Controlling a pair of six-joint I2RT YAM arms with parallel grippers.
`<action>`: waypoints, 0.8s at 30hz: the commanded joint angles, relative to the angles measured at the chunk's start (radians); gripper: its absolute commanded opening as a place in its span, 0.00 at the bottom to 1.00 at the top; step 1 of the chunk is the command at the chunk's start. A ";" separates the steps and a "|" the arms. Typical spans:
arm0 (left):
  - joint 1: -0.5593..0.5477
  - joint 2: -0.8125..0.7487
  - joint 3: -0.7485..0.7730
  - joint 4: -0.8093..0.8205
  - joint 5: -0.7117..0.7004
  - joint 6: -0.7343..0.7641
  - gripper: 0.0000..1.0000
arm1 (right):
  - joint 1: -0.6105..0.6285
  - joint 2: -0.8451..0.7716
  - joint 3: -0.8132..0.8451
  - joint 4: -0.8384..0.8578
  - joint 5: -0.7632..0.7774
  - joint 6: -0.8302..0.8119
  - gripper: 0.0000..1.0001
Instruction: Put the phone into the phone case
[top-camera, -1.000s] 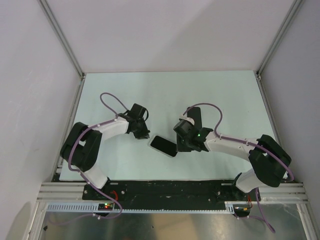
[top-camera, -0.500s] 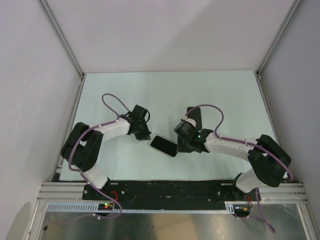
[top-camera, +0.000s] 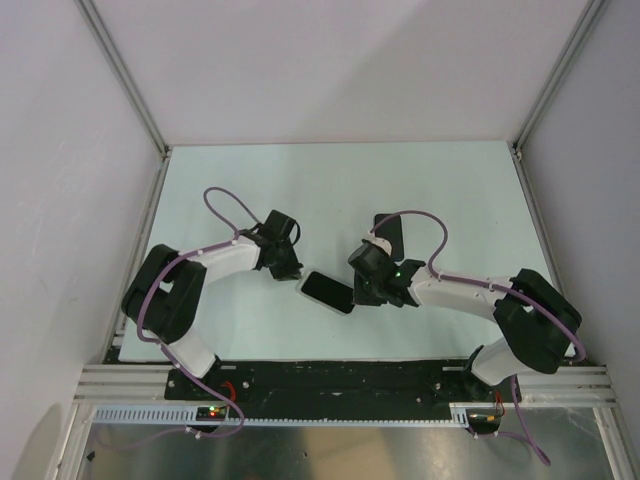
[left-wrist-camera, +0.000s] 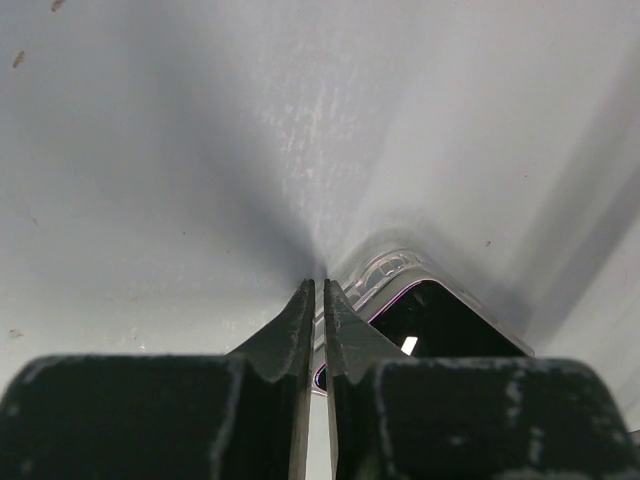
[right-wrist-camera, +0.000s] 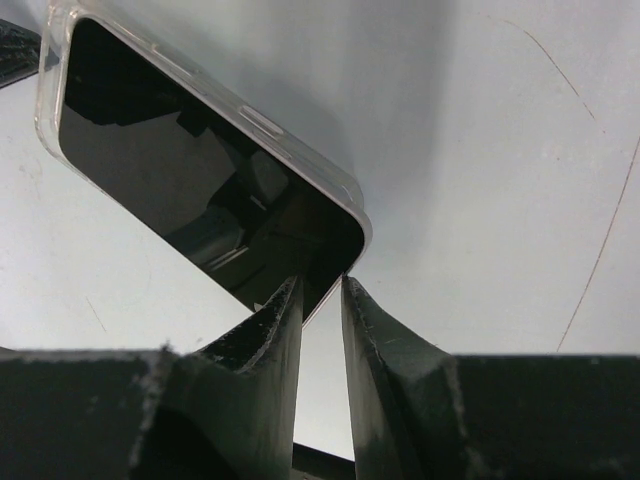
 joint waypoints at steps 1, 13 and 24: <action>-0.020 0.000 -0.018 0.019 0.018 -0.010 0.11 | 0.004 0.021 0.002 0.045 0.015 0.021 0.27; -0.044 0.001 -0.035 0.026 0.016 -0.020 0.11 | 0.013 0.046 0.046 0.025 0.039 0.016 0.25; -0.045 -0.015 -0.040 0.025 0.016 -0.029 0.11 | 0.021 0.041 0.087 -0.033 0.079 0.001 0.34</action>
